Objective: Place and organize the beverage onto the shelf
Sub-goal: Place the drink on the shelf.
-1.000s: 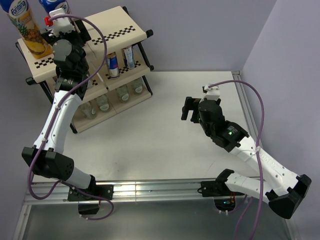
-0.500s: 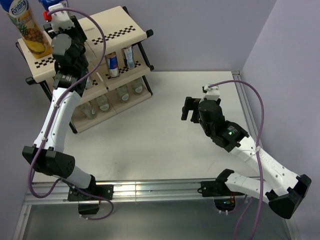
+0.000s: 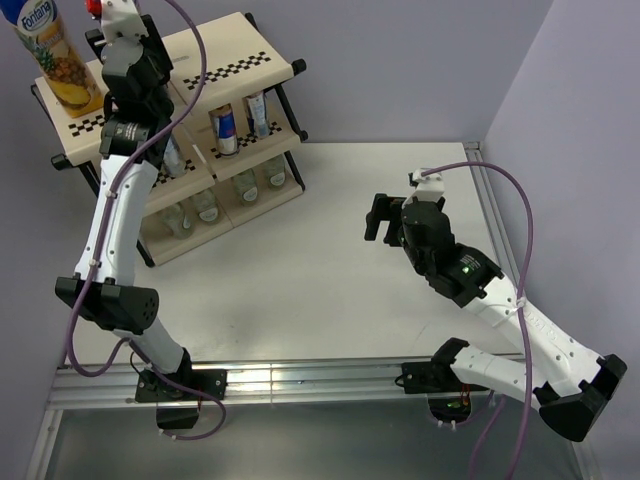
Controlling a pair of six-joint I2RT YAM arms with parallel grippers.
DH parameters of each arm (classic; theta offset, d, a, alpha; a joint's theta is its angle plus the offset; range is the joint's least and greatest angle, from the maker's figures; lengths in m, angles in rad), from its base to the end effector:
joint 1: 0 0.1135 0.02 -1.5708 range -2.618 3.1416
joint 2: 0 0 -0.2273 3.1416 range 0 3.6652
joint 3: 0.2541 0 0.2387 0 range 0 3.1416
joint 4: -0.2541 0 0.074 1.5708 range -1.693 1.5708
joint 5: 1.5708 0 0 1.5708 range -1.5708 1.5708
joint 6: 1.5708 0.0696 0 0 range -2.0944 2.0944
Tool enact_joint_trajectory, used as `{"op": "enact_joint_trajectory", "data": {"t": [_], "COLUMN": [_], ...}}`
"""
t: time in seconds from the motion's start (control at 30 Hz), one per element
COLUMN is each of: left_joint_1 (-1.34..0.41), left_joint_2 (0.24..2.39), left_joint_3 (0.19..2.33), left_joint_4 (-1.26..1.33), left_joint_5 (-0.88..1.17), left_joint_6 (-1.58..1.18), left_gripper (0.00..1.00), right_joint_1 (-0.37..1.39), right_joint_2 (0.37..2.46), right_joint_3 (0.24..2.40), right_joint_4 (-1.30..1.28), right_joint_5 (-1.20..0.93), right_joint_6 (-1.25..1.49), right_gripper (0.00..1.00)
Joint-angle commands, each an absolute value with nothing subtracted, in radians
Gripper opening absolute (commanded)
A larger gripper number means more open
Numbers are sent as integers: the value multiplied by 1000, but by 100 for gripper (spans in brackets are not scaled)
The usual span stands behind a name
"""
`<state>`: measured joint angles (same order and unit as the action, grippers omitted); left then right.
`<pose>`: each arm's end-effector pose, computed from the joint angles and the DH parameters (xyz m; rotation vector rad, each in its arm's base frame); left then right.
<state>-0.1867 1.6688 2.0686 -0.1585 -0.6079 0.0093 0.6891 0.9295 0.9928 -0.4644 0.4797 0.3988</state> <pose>0.3602 -0.0276 0.5162 -0.3844 1.3233 0.2551 0.2024 0.1251 0.3171 0.0297 1.9326 0.2545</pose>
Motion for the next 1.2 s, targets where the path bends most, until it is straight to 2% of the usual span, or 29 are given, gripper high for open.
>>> {"op": "enact_joint_trajectory", "data": {"t": [0.0,0.33,0.63,1.0,1.17], "left_joint_1": [-163,-141,-133,-121,-98], "left_joint_2": [1689,1746,1761,1753,1756], "left_joint_3": [2129,2149,2132,2117,2114], "left_joint_4": [-241,-302,-313,-302,-311], "left_joint_5": [-583,-551,-555,-626,-594], "left_joint_6": [8,-11,-11,31,17], "left_gripper": [31,35,54,53,53], "right_joint_1": [684,683,683,683,683], "right_joint_2": [913,923,922,920,916], "right_joint_3": [988,992,994,991,988], "right_joint_4": [-442,-440,-439,-440,-442], "right_joint_5": [479,480,480,480,480], "right_joint_6": [385,374,367,367,367], "right_gripper": [100,100,100,100,100]}}
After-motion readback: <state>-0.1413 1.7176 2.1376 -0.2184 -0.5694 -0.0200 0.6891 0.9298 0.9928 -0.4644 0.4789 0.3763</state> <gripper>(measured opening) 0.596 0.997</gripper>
